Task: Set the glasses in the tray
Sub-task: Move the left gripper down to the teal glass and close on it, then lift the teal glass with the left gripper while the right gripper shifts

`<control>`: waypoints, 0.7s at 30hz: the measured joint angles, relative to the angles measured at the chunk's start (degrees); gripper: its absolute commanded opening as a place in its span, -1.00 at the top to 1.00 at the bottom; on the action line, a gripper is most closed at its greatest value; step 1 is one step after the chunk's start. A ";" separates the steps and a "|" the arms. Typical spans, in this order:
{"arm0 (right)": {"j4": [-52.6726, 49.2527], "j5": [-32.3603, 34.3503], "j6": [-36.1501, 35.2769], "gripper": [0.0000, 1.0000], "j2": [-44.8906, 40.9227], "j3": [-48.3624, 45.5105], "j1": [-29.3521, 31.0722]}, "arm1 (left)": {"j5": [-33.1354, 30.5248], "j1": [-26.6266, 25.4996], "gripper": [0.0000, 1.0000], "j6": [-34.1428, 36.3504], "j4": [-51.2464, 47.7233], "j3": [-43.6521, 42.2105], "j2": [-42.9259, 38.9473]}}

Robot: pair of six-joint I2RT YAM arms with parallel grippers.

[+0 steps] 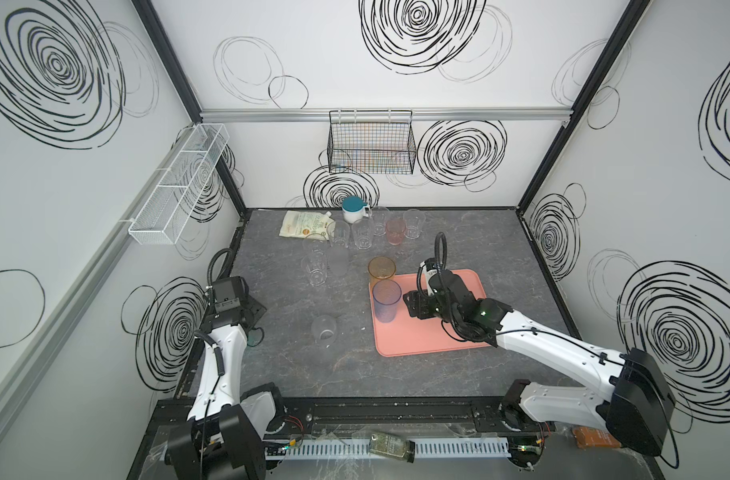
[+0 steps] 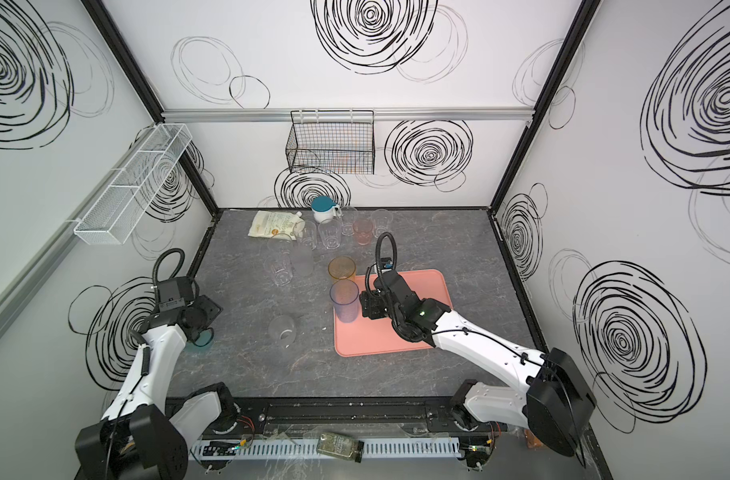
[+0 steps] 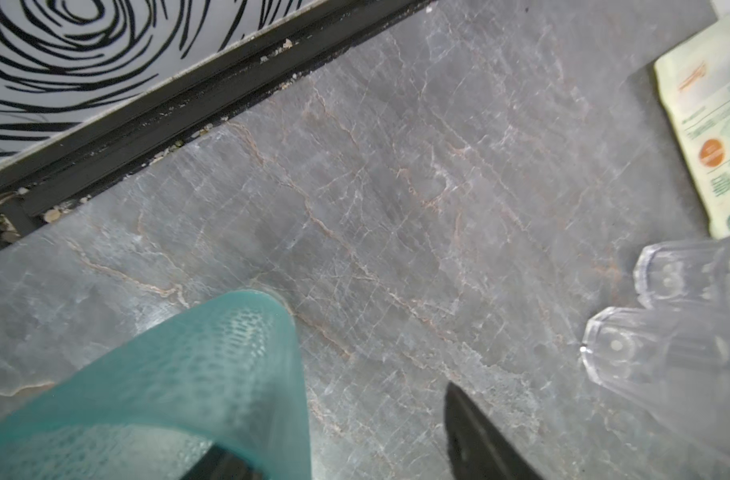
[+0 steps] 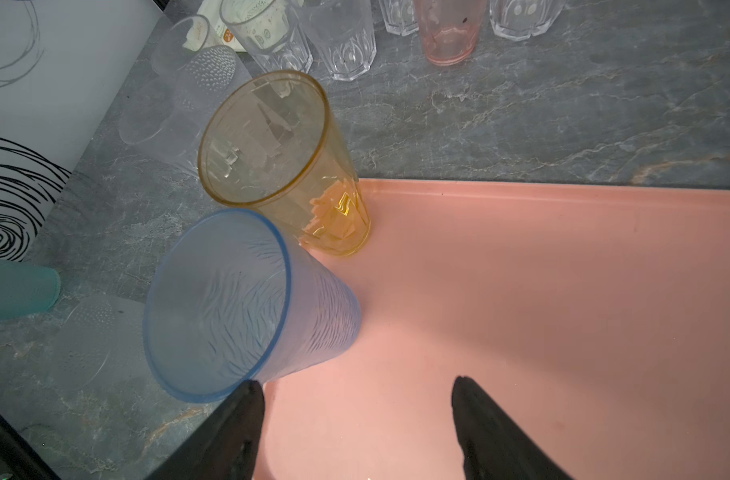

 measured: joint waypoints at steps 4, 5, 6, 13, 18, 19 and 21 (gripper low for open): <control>0.33 -0.28 0.66 -0.51 0.50 0.00 0.00 | 0.55 -0.15 0.49 0.48 1.22 -0.31 -0.70; 0.48 -0.33 0.74 -0.51 0.55 0.00 0.00 | 0.63 -0.15 0.60 0.46 1.60 -0.42 -0.70; 0.57 -0.37 0.87 -0.51 0.55 0.00 0.00 | 0.74 -0.15 0.66 0.94 1.77 -0.46 -0.70; 1.20 -0.48 1.07 -0.51 0.55 -0.02 0.00 | 1.68 -0.52 0.91 2.03 4.55 -0.17 -1.62; 1.68 -0.46 1.18 -0.51 0.55 -0.02 0.00 | 3.72 -1.73 1.00 2.36 4.79 -0.22 -1.49; 1.77 -0.46 1.29 -0.51 0.55 -0.02 -0.07 | 4.22 -2.32 1.00 2.40 4.81 -0.20 -1.49; 2.03 -0.46 1.51 -0.51 0.55 -0.17 -0.24 | 5.14 -4.20 1.00 2.43 4.68 0.00 -1.64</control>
